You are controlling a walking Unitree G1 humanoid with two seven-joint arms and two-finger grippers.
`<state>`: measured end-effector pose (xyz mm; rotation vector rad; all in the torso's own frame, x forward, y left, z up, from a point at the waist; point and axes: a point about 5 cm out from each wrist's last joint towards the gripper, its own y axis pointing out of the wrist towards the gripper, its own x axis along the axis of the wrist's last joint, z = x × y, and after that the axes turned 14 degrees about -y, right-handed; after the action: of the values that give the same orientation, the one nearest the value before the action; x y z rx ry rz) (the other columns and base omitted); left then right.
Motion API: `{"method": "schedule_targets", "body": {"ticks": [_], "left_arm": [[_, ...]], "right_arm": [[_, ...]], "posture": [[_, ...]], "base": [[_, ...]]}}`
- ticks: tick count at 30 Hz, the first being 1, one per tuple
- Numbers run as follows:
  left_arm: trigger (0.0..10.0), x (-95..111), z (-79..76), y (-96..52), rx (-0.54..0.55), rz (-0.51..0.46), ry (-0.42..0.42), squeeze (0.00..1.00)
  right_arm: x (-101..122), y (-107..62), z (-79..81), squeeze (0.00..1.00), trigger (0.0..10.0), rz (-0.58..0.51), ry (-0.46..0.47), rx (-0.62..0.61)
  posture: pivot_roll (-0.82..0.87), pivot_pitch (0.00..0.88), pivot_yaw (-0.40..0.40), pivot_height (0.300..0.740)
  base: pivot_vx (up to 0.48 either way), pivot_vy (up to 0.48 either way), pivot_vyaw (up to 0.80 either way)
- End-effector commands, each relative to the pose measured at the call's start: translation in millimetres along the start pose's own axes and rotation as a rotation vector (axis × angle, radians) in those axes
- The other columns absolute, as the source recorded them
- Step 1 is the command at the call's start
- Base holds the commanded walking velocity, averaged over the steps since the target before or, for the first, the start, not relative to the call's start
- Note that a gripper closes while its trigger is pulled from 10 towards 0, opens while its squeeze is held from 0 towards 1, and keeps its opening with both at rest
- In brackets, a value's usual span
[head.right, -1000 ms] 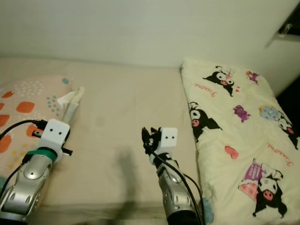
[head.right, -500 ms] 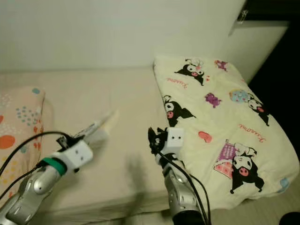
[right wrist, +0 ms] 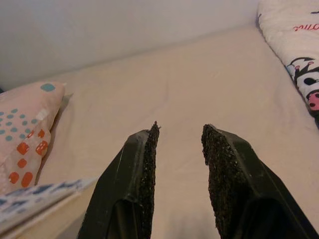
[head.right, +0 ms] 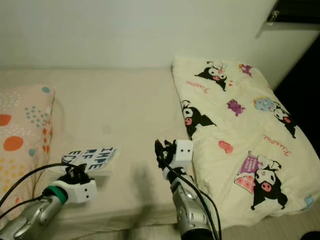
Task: Clean up the room
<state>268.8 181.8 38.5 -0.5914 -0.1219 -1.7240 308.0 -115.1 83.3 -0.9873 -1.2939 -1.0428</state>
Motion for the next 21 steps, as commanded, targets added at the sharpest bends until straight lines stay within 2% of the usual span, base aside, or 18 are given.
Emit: {"method": "schedule_targets", "body": {"ticks": [1,7,21], "left_arm": [[10.0,-1.6,-7.1,-0.5,-0.011,-0.015,0.022,0.00],[10.0,-13.9,-14.5,-2.6,-0.015,0.023,0.049,0.00],[10.0,-23.1,-9.9,1.4,0.024,0.039,0.084,0.00]], "right_arm": [[-1.8,-2.4,-1.7,0.00,10.0,0.007,0.010,-0.007],[0.1,-0.8,-1.1,0.00,10.0,0.002,0.007,-0.001],[0.8,-0.4,-1.0,0.00,10.0,0.001,0.007,0.001]], "posture": [[0.09,0.084,-0.023,0.685],[0.09,0.083,-0.025,0.655],[0.09,0.081,-0.026,0.601]], "base": [[0.000,0.000,0.00],[0.000,0.000,0.00],[0.000,0.000,0.00]]}}
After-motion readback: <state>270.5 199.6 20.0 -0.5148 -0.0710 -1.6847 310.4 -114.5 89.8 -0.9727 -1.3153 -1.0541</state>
